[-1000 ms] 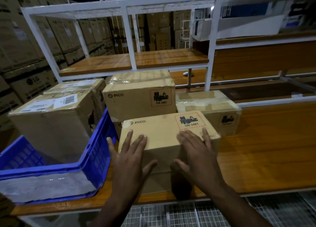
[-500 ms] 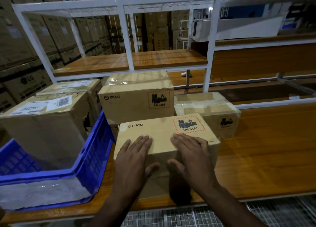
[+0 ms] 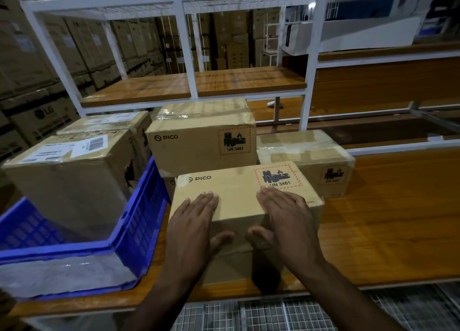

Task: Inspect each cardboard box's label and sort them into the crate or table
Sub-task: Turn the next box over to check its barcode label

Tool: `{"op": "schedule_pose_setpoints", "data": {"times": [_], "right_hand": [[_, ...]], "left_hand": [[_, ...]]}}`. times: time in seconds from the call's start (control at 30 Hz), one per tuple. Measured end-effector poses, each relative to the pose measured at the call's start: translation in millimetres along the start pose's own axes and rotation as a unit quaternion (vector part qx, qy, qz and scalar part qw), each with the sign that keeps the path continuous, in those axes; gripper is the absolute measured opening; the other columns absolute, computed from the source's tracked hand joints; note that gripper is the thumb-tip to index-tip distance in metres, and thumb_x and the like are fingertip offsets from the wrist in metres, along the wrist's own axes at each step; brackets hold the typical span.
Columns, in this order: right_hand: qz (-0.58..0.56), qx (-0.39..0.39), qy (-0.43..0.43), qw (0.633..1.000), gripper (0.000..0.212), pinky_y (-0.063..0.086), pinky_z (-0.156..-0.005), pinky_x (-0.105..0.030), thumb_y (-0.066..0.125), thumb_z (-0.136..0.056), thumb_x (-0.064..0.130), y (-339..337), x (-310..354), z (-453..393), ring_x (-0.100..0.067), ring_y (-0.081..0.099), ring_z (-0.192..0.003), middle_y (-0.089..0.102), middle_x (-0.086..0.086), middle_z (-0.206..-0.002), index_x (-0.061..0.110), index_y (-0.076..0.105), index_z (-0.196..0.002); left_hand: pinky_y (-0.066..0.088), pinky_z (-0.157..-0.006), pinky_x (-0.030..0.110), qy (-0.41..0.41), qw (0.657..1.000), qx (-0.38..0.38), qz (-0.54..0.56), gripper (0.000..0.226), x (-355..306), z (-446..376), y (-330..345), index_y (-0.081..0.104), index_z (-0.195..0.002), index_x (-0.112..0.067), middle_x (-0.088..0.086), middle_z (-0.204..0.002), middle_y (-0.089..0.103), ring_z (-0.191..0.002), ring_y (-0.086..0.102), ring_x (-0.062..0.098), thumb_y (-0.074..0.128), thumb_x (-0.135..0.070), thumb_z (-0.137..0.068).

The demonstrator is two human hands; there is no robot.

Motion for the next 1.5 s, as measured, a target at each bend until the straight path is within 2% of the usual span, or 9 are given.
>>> {"op": "schedule_pose_setpoints", "data": {"times": [0.47, 0.6, 0.7, 0.8, 0.87, 1.13, 1.27, 1.4, 1.5], "right_hand": [[-0.016, -0.046, 0.018, 0.999, 0.086, 0.023, -0.112, -0.037, 0.075, -0.064, 0.065, -16, -31, 4, -0.015, 0.047, -0.130, 0.057, 0.000, -0.137, 0.018, 0.055, -0.134], [-0.173, -0.095, 0.220, 0.955, 0.116, 0.037, -0.103, -0.041, 0.087, -0.057, 0.052, -3, -79, 46, -0.023, 0.027, -0.139, 0.029, -0.004, -0.153, 0.020, 0.026, -0.151], [-0.324, -0.042, 0.308, 0.893, 0.099, 0.050, -0.093, -0.041, 0.081, -0.061, 0.055, 31, -98, 68, -0.023, 0.049, -0.128, 0.049, -0.002, -0.141, 0.024, 0.036, -0.143], [-0.357, -0.031, 0.288, 0.888, 0.060, 0.052, -0.074, -0.027, 0.073, -0.070, 0.054, 39, -95, 67, -0.016, 0.063, -0.106, 0.064, 0.008, -0.112, 0.027, 0.052, -0.119], [-0.369, -0.052, 0.265, 0.889, 0.051, 0.050, -0.075, -0.025, 0.074, -0.079, 0.042, 26, -91, 59, -0.013, 0.061, -0.108, 0.063, 0.010, -0.115, 0.029, 0.052, -0.123], [-0.282, -0.141, 0.087, 0.945, 0.062, 0.040, -0.105, -0.046, 0.068, -0.086, 0.039, -90, -51, -13, -0.004, 0.039, -0.125, 0.048, 0.010, -0.139, 0.031, 0.042, -0.141], [-0.205, -0.098, -0.003, 0.974, 0.059, 0.029, -0.112, -0.043, 0.070, -0.086, 0.036, -101, -6, -27, -0.004, 0.039, -0.129, 0.051, 0.011, -0.141, 0.033, 0.045, -0.140], [-0.146, -0.054, -0.101, 0.983, 0.059, 0.025, -0.115, -0.037, 0.070, -0.087, 0.026, -77, 41, -19, -0.009, 0.040, -0.136, 0.051, 0.011, -0.143, 0.029, 0.047, -0.141], [-0.132, -0.033, -0.130, 0.982, 0.058, 0.023, -0.112, -0.033, 0.072, -0.085, 0.019, -61, 65, -13, -0.014, 0.043, -0.135, 0.054, 0.007, -0.142, 0.025, 0.052, -0.139]], "left_hand": [[0.029, -0.117, 0.038, -0.061, 0.996, -0.020, 0.064, 0.094, 26, 9, -8, 0.045, -0.148, -0.023, -0.004, -0.155, 0.043, -0.145, 0.035, 0.009, 0.050, -0.082, -0.075], [0.034, -0.114, 0.037, -0.120, 0.981, -0.025, 0.147, 0.104, 40, 20, -8, 0.037, -0.154, -0.023, -0.007, -0.162, 0.030, -0.149, 0.024, 0.011, 0.048, -0.081, -0.068], [0.036, -0.111, 0.041, -0.159, 0.964, -0.045, 0.206, 0.104, 48, 29, -6, 0.036, -0.154, -0.027, -0.008, -0.166, 0.018, -0.149, 0.022, 0.012, 0.057, -0.078, -0.066], [0.041, -0.110, 0.046, -0.183, 0.949, -0.064, 0.247, 0.097, 52, 35, -2, 0.039, -0.150, -0.033, -0.005, -0.163, 0.027, -0.145, 0.032, 0.015, 0.064, -0.073, -0.066], [0.043, -0.110, 0.048, -0.192, 0.940, -0.077, 0.273, 0.094, 55, 36, -2, 0.043, -0.148, -0.032, -0.003, -0.159, 0.035, -0.142, 0.037, 0.016, 0.065, -0.072, -0.066], [0.058, -0.089, 0.044, -0.319, 0.808, -0.079, 0.489, 0.084, 45, 60, 38, 0.051, -0.139, -0.033, -0.005, -0.135, 0.053, -0.117, 0.056, 0.018, 0.075, -0.069, -0.067], [0.056, -0.085, 0.033, -0.359, 0.762, -0.011, 0.539, 0.081, 21, 75, 74, 0.039, -0.139, -0.024, -0.003, -0.126, 0.052, -0.111, 0.057, 0.017, 0.076, -0.053, -0.073], [0.058, -0.080, 0.030, -0.332, 0.786, 0.048, 0.519, 0.077, 22, 73, 82, 0.046, -0.133, -0.028, -0.006, -0.121, 0.062, -0.103, 0.064, 0.011, 0.077, -0.058, -0.070], [0.054, -0.077, 0.015, -0.256, 0.812, -0.025, 0.524, 0.062, 22, 53, 43, 0.052, -0.126, -0.038, -0.013, -0.120, 0.070, -0.103, 0.067, 0.001, 0.083, -0.046, -0.073]]}}
Point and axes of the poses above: each hand's wrist, its own z-axis away from the middle knuckle, its own y-axis out of the palm, x = y × z, the point moved 7 cm from there along -z, towards the middle knuckle
